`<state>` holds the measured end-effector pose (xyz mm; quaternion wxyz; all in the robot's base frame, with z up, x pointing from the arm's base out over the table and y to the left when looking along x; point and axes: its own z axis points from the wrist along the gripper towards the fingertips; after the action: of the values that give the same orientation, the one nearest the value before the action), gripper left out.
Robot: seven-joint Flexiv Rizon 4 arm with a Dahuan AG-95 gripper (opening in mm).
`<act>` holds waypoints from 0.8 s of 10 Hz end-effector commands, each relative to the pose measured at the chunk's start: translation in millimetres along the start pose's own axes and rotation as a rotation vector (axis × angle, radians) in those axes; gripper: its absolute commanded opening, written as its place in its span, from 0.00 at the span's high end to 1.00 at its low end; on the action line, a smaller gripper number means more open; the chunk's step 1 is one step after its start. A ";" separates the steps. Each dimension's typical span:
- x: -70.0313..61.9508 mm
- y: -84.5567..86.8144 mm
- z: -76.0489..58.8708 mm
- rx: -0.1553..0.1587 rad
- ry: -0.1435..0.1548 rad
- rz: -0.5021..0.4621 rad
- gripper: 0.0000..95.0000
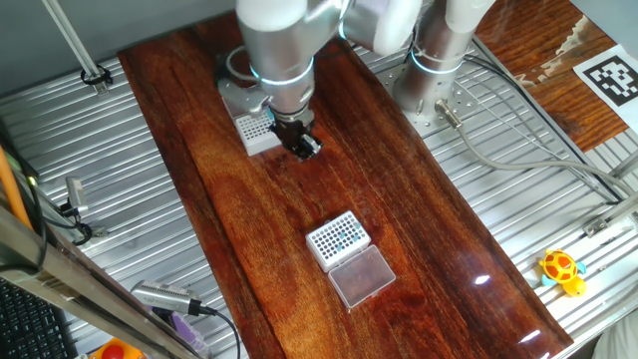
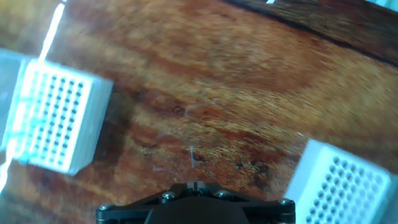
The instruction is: Transfer all medium pipette tips from one holder to another
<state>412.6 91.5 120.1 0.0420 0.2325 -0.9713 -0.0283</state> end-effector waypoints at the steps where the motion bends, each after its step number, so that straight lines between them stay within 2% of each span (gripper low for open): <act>1: -10.2 77.2 17.8 -0.047 0.002 -0.028 0.80; 2: -14.7 107.8 23.2 -0.035 0.001 0.022 0.80; 3: -17.4 129.6 29.3 -0.031 -0.006 0.059 0.80; 5: -21.8 153.0 37.8 -0.018 -0.016 0.109 0.80; 8: -21.3 170.6 44.3 -0.016 -0.028 0.151 0.80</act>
<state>354.4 247.0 89.1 0.0527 0.2620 -0.9612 -0.0681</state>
